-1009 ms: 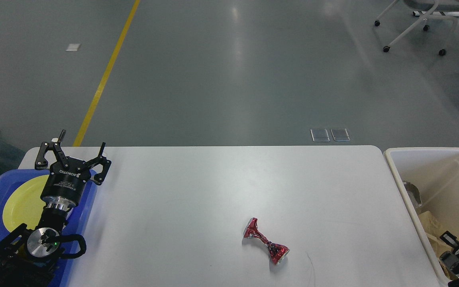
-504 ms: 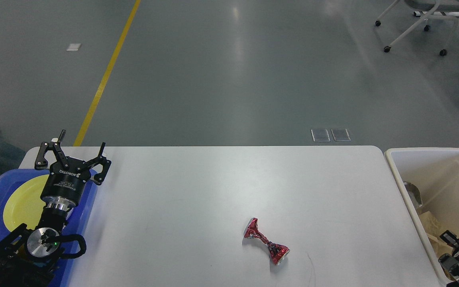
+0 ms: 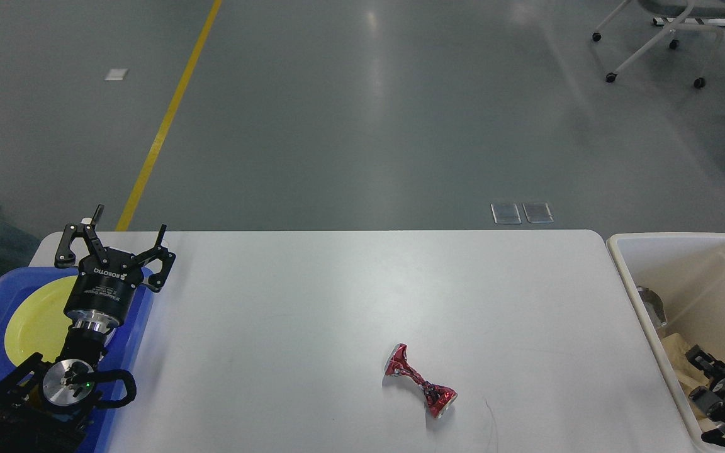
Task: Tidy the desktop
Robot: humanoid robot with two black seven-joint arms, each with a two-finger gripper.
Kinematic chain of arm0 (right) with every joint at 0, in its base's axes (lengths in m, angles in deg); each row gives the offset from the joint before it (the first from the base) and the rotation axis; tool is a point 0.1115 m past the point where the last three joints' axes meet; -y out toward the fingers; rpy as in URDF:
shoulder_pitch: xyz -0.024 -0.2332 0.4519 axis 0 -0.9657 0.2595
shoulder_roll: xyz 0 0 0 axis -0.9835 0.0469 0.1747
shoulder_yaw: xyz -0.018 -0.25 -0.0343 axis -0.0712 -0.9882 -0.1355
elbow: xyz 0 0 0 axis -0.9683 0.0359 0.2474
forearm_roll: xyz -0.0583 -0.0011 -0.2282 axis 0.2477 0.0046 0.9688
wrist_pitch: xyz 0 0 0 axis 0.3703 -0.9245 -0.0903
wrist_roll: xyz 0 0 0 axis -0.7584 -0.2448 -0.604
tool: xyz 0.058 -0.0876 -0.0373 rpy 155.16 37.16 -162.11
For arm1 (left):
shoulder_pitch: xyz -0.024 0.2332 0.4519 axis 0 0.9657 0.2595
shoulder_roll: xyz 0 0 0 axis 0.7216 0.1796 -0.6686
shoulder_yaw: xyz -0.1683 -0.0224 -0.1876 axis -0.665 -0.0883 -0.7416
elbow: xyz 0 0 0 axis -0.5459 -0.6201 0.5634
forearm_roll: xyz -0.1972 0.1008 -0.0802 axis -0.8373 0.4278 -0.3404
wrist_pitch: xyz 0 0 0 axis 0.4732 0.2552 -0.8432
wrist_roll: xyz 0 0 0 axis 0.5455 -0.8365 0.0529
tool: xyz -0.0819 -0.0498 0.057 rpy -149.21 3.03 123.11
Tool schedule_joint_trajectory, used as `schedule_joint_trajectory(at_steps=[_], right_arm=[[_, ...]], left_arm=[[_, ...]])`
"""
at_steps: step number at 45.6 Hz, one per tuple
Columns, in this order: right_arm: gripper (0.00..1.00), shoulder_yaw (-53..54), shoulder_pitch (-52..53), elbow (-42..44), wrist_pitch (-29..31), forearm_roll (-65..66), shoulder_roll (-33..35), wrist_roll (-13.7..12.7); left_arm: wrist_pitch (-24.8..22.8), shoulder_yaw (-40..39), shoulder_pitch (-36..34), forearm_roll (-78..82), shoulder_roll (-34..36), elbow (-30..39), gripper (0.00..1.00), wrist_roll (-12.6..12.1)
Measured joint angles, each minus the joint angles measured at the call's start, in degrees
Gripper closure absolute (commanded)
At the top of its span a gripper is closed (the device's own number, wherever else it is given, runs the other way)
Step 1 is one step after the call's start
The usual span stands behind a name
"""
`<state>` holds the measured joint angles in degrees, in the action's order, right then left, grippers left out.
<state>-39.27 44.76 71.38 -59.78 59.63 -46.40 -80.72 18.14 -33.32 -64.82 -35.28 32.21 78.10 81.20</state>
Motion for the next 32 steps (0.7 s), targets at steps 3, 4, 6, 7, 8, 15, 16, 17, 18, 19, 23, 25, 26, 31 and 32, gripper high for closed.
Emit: schedule_joint_trajectory(at_steps=[3, 4, 6, 7, 8, 15, 16, 17, 18, 19, 23, 25, 26, 31, 32], right_arm=[[0.0, -0.2, 2.8, -3.4, 0.7, 2.1, 2.7, 0.0], [0.0, -0.3, 3.8, -4.9, 1.0, 3.0, 3.8, 0.0], [0.0, -0.3, 6.6, -8.6, 1.6, 5.6, 6.4, -0.1], [0.0, -0.4, 8.4, -10.9, 2.1, 7.2, 7.8, -0.1], [0.0, -0.5, 9.9, -12.7, 2.6, 8.7, 8.8, -0.1], [0.0, -3.3, 23.7, -26.2, 10.6, 24.5, 14.5, -0.2], [0.0, -3.9, 25.8, -27.5, 12.2, 26.3, 14.9, -0.2], [0.0, -4.7, 28.4, -29.2, 14.5, 28.2, 15.3, -0.2], [0.0, -5.4, 30.6, -30.3, 16.5, 29.3, 15.5, -0.2], [0.0, -6.1, 32.7, -31.4, 18.6, 30.1, 15.6, -0.2], [0.0, -9.0, 42.4, -34.0, 28.5, 31.6, 15.1, -0.2], [0.0, -10.0, 47.2, -34.7, 34.0, 31.8, 13.9, -0.2], [0.0, -10.3, 49.2, -35.1, 36.4, 31.8, 13.3, -0.2], [0.0, -11.2, 58.9, -37.6, 47.5, 31.8, 10.9, -0.2], [0.0, -11.3, 60.6, -38.4, 49.2, 31.7, 10.6, -0.2]], left_arm=[[0.0, 0.0, 0.0, 0.0, 0.0, 0.0, 0.04, 0.0], [0.0, 0.0, 0.0, 0.0, 0.0, 0.0, 0.04, 0.0], [0.0, 0.0, 0.0, 0.0, 0.0, 0.0, 0.04, 0.0], [0.0, 0.0, 0.0, 0.0, 0.0, 0.0, 0.04, 0.0], [0.0, 0.0, 0.0, 0.0, 0.0, 0.0, 0.04, 0.0], [0.0, 0.0, 0.0, 0.0, 0.0, 0.0, 0.04, 0.0], [0.0, 0.0, 0.0, 0.0, 0.0, 0.0, 0.04, 0.0], [0.0, 0.0, 0.0, 0.0, 0.0, 0.0, 0.04, 0.0], [0.0, 0.0, 0.0, 0.0, 0.0, 0.0, 0.04, 0.0], [0.0, 0.0, 0.0, 0.0, 0.0, 0.0, 0.04, 0.0], [0.0, 0.0, 0.0, 0.0, 0.0, 0.0, 0.04, 0.0], [0.0, 0.0, 0.0, 0.0, 0.0, 0.0, 0.04, 0.0], [0.0, 0.0, 0.0, 0.0, 0.0, 0.0, 0.04, 0.0], [0.0, 0.0, 0.0, 0.0, 0.0, 0.0, 0.04, 0.0], [0.0, 0.0, 0.0, 0.0, 0.0, 0.0, 0.04, 0.0]])
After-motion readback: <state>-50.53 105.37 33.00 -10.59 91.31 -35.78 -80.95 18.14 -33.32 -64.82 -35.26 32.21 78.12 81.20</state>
